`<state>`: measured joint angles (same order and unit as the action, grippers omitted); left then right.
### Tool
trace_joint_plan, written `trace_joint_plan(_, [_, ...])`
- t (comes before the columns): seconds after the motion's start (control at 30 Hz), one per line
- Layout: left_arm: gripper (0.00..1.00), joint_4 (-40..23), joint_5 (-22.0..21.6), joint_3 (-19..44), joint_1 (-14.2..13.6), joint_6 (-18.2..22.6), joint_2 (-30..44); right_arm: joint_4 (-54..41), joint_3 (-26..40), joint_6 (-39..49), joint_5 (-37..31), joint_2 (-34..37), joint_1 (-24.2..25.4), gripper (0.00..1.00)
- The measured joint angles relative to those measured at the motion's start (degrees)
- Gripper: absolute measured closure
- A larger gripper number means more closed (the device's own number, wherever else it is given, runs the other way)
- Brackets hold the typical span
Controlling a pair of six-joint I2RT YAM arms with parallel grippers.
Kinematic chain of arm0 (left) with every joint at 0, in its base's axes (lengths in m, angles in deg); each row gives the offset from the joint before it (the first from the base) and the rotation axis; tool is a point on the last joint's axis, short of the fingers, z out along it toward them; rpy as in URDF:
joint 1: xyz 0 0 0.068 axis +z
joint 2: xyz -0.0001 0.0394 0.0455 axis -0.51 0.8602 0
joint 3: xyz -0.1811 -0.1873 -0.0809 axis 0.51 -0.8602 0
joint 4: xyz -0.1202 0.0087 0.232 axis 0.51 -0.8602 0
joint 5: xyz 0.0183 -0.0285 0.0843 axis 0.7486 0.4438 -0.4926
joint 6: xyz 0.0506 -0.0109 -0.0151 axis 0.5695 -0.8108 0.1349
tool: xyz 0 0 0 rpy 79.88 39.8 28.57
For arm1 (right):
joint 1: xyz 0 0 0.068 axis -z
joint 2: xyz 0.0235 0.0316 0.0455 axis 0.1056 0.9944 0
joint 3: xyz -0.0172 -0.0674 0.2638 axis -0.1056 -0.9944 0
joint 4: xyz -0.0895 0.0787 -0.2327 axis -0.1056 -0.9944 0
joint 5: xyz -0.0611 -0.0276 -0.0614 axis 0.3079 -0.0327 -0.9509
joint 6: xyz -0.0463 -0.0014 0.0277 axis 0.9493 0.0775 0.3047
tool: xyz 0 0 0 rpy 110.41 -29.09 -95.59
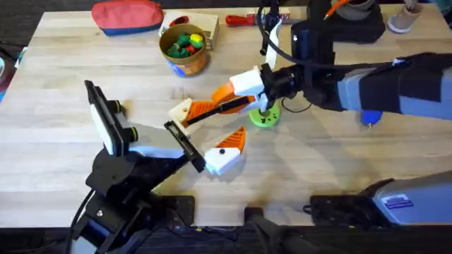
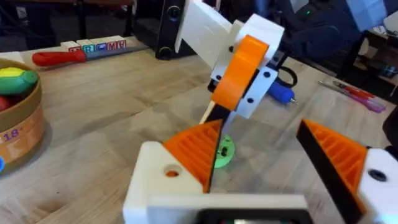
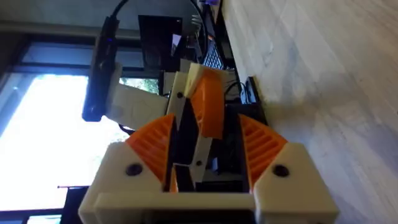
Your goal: Pick up the gripper from the table and insert it into the empty holder that is missing its gripper. Then pick up a screw, insert it into the mounting hole, and use the screwdriver to tighten it. Finally, clean up the table by picking up the vegetable and placing it into the bucket.
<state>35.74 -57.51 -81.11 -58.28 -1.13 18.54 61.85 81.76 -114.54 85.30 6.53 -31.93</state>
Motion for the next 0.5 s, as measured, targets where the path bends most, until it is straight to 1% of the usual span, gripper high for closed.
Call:
trace_joint_plan(0.27, [0.066, 0.0, 0.4, 0.0, 0.0, 0.2, 0.0, 0.0, 0.0, -2.7, 0.0, 0.0, -1.4, 0.493])
trace_joint_plan(0.33, [0.066, 0.0, 0.4, 0.0, 0.0, 0.2, 0.0, 0.0, 0.0, -3.2, 0.0, 0.0, -1.8, 0.529])
trace_joint_plan(0.4, [0.065, 0.0, 0.4, 0.0, 0.0, 0.2, 0.0, 0.0, 0.0, -3.4, 0.0, 0.0, -2.1, 0.593])
trace_joint_plan(0.5, [0.065, 0.0, 0.5, 0.0, 0.0, 0.2, 0.0, -0.1, 0.0, -3.7, 0.0, 0.0, -2.1, 0.778])
